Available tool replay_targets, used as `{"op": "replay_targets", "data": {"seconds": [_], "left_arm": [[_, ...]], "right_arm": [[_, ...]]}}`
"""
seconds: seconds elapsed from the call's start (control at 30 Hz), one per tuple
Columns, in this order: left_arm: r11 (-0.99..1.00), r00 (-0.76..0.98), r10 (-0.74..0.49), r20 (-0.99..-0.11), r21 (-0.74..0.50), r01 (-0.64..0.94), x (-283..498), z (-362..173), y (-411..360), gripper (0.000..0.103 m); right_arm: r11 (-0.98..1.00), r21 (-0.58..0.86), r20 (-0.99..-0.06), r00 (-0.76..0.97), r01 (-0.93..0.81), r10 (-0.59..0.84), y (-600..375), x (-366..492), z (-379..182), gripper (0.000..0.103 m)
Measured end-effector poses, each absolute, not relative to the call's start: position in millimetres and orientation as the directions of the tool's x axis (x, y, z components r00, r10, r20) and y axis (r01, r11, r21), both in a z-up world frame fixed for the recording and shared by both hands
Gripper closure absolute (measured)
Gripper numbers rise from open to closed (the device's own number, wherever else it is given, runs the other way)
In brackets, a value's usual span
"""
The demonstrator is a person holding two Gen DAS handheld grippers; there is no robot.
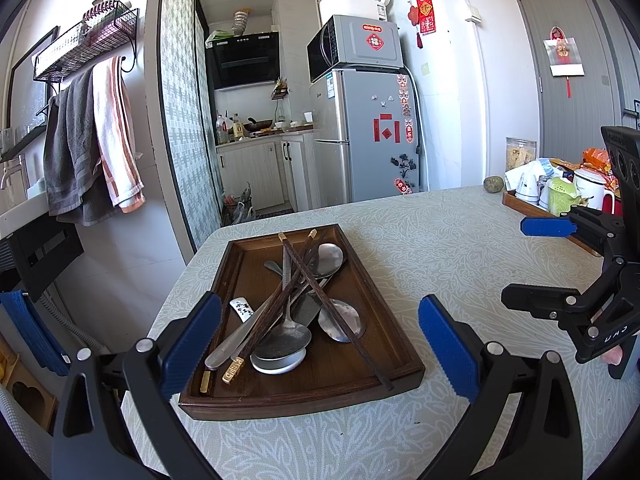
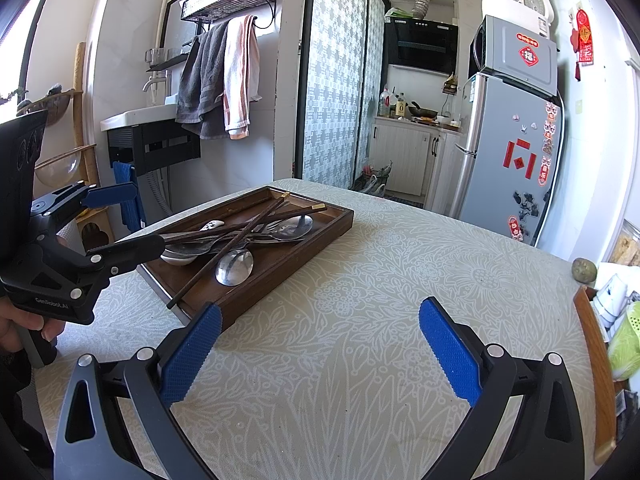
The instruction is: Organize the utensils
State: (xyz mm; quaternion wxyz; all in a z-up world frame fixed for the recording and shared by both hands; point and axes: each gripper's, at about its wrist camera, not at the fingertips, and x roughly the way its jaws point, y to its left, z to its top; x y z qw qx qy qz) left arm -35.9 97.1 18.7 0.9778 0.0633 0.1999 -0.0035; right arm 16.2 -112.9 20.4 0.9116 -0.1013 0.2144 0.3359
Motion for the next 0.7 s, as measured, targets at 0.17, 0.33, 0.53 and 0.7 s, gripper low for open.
{"op": "replay_targets", "data": {"seconds": [0.17,0.33,0.53,0.7], "left_arm": [[0.992,0.920,0.019,-0.391,0.123,0.032,-36.1,18.9,97.1,0.003],[0.992,0.920,0.018,-0.392,0.123,0.032,-36.0,18.9,97.4,0.003],[0.992,0.917,0.022,-0.399,0.121,0.029,-34.8,19.5,99.0,0.003],[0.992,0.917,0.022,-0.398,0.123,0.029,-34.8,19.6,99.1,0.003]], "right_arm": [[0.753,-0.042,-0.459,0.682,-0.656,0.569,-113.0,16.2,20.3,0.003],[0.753,-0.042,-0.459,0.682,-0.656,0.569,-112.8,16.0,20.5,0.003],[0.753,-0.042,-0.459,0.682,-0.656,0.569,-112.6,16.0,20.5,0.003],[0.753,-0.043,-0.459,0.682,-0.657,0.569,-112.7,16.0,20.5,0.003]]}}
